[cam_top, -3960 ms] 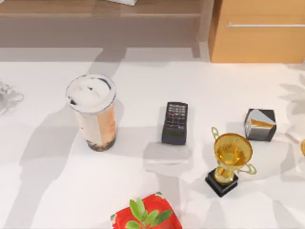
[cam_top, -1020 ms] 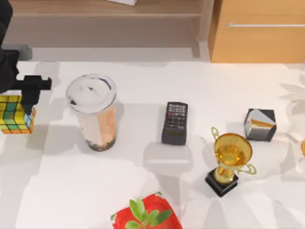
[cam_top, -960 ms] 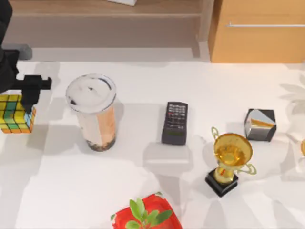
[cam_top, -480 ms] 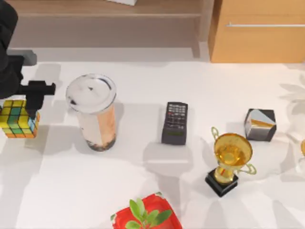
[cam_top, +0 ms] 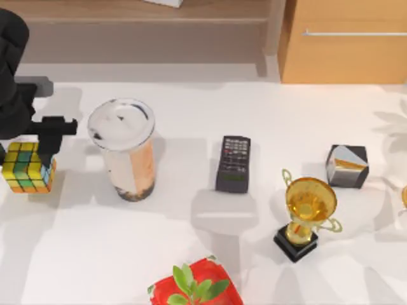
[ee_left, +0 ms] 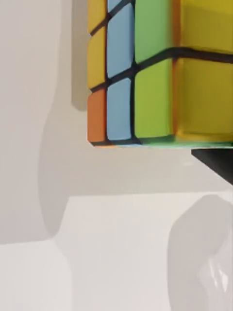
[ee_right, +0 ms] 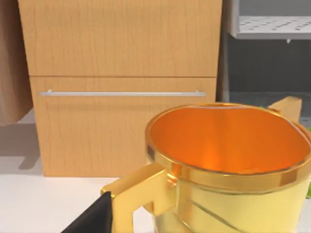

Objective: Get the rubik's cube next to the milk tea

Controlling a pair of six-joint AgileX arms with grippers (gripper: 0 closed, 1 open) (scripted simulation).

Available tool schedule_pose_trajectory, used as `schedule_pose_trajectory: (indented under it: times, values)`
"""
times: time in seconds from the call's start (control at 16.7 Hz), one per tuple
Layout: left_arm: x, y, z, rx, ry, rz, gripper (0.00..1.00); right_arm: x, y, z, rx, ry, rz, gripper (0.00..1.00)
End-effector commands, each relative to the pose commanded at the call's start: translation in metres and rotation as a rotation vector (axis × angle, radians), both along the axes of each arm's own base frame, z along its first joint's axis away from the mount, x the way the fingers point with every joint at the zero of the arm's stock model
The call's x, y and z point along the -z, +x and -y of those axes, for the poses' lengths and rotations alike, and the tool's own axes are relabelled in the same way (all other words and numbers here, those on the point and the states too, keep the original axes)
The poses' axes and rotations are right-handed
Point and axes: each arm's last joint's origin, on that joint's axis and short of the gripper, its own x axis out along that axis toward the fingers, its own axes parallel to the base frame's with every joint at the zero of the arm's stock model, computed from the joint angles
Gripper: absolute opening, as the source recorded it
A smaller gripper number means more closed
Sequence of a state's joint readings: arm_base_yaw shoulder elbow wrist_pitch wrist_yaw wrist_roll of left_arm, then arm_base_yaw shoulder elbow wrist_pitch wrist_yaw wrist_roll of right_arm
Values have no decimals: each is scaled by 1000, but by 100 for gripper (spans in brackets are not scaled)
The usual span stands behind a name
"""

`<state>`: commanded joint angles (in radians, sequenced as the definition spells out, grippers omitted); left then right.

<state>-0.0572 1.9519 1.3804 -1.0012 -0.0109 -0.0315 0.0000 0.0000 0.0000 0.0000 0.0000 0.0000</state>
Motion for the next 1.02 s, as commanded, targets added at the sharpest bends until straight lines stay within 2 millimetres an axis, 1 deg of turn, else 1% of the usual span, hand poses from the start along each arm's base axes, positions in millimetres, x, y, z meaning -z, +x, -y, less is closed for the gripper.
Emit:
schedule_pose_trajectory:
  times: [0.66,0.72,1.02]
  values:
    - [0,0,0,0,0,0,98,0,0,0,0,0,0,100]
    - [0,0,0,0,0,0,100,0,0,0,0,0,0,100]
    - [0,0,0,0,0,0,100,0,0,0,0,0,0,100]
